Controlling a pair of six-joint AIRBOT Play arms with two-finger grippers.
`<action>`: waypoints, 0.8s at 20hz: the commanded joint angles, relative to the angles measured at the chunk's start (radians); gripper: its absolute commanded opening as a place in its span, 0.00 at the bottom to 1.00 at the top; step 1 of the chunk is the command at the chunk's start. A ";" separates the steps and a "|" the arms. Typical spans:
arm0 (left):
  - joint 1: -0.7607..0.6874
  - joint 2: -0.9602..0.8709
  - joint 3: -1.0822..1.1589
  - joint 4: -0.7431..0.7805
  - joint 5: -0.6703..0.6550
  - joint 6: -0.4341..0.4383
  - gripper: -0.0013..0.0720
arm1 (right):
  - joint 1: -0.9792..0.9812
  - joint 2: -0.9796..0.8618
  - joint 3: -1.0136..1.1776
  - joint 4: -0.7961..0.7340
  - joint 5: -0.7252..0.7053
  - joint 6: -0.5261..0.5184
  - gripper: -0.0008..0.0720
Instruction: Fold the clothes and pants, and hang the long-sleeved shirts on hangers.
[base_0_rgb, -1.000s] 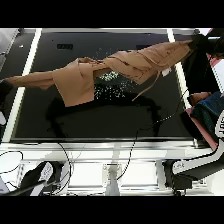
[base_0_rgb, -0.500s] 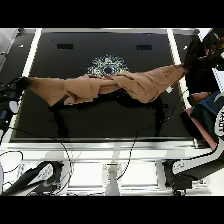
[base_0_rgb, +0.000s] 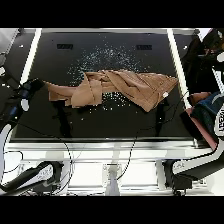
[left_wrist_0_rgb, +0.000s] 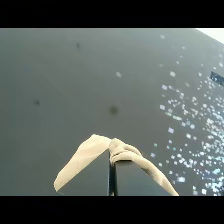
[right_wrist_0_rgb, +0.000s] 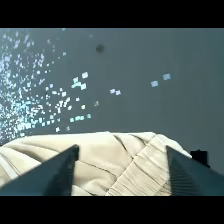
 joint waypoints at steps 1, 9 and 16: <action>-0.003 -0.003 0.001 0.000 0.000 0.000 0.04 | -0.028 0.008 0.006 -0.005 0.150 0.017 0.58; -0.003 -0.003 0.001 0.000 0.000 0.000 0.04 | -0.030 0.032 -0.266 0.248 0.759 -0.097 0.37; -0.003 -0.003 0.001 0.000 0.000 0.000 0.04 | 0.146 0.082 -0.704 0.489 0.416 -0.146 0.89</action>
